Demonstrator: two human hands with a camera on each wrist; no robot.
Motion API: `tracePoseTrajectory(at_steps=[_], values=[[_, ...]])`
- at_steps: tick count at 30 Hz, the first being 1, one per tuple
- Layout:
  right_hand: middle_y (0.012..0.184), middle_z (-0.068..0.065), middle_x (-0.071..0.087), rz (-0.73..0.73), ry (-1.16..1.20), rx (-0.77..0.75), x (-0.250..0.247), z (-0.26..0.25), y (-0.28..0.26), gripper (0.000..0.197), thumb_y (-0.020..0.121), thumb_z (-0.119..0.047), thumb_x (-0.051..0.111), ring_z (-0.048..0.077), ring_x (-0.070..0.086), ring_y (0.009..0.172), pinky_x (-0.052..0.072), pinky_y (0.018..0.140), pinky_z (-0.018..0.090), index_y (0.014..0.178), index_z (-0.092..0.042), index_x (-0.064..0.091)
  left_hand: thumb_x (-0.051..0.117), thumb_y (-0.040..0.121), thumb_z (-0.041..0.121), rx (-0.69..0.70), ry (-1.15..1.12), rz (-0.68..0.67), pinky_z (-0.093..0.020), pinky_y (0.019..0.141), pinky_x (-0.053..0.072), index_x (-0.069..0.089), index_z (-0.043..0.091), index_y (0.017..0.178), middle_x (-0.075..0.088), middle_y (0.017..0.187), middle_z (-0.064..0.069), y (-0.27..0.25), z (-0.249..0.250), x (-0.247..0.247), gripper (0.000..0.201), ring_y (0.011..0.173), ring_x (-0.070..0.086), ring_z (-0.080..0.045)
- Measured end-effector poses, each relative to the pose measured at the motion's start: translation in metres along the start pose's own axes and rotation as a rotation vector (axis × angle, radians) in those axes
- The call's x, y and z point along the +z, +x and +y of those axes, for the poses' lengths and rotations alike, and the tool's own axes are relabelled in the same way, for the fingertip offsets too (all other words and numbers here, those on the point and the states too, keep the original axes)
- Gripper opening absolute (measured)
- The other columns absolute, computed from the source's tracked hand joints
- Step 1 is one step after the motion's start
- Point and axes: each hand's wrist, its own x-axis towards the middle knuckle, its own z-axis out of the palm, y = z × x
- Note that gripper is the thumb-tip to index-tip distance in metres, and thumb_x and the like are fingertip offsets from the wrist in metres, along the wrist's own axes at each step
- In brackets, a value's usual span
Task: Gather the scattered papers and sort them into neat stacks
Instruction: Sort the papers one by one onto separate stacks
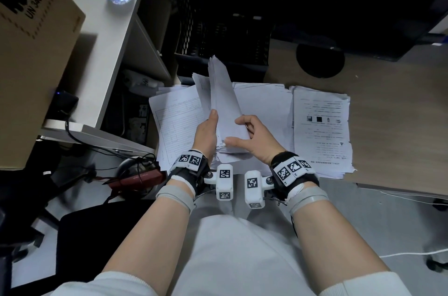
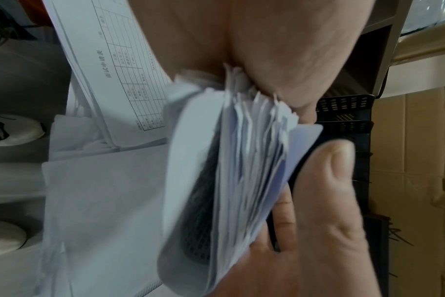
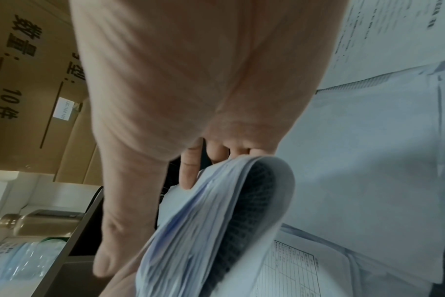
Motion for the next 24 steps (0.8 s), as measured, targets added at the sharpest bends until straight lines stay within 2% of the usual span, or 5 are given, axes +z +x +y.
tracePoseTrajectory(at_steps=[8, 13, 17, 21, 24], values=[[0.128, -0.004, 0.054, -0.023, -0.014, -0.002, -0.002, 0.000, 0.003, 0.084, 0.053, -0.048, 0.089, 0.010, 0.055, 0.119, 0.047, 0.102, 0.029, 0.122, -0.028, 0.046, 0.035, 0.106, 0.052, -0.006, -0.016, 0.008, -0.046, 0.087, 0.057, 0.070, 0.001, 0.109, 0.076, 0.102, -0.018, 0.004, 0.002, 0.003, 0.063, 0.096, 0.073, -0.034], [0.132, -0.011, 0.050, -0.003, 0.001, 0.011, -0.006, -0.001, 0.002, 0.061, 0.076, -0.036, 0.084, 0.002, 0.045, 0.126, 0.033, 0.100, 0.014, 0.125, -0.024, 0.049, 0.036, 0.098, 0.066, -0.005, 0.014, 0.005, -0.046, 0.092, 0.053, 0.067, 0.006, 0.110, 0.073, 0.106, -0.016, 0.004, 0.000, 0.002, 0.068, 0.095, 0.068, -0.027], [0.127, -0.008, 0.056, 0.064, -0.014, 0.026, -0.007, -0.008, 0.004, 0.039, 0.087, -0.030, 0.072, -0.001, 0.052, 0.118, 0.038, 0.092, 0.010, 0.121, -0.022, 0.054, 0.043, 0.093, 0.065, -0.008, -0.038, 0.007, -0.040, 0.078, 0.047, 0.065, 0.009, 0.101, 0.064, 0.092, -0.013, 0.005, -0.003, 0.005, 0.061, 0.083, 0.061, -0.026], [0.133, 0.001, 0.055, 0.087, -0.021, 0.102, -0.011, -0.018, 0.004, 0.048, 0.081, -0.031, 0.061, 0.013, 0.052, 0.124, 0.041, 0.098, 0.026, 0.127, -0.024, 0.050, 0.046, 0.105, 0.030, 0.000, -0.114, 0.009, -0.031, 0.066, 0.048, 0.064, 0.003, 0.098, 0.064, 0.081, -0.012, 0.003, -0.001, 0.009, 0.034, 0.070, 0.062, -0.021], [0.131, 0.000, 0.056, 0.042, -0.098, 0.127, -0.012, -0.021, 0.006, 0.066, 0.074, -0.035, 0.062, 0.015, 0.056, 0.118, 0.042, 0.099, 0.030, 0.136, -0.024, 0.039, 0.055, 0.095, 0.011, 0.034, -0.012, -0.016, -0.028, 0.057, 0.046, 0.063, 0.003, 0.090, 0.063, 0.074, -0.012, 0.005, 0.000, 0.012, 0.012, 0.062, 0.058, -0.021]])
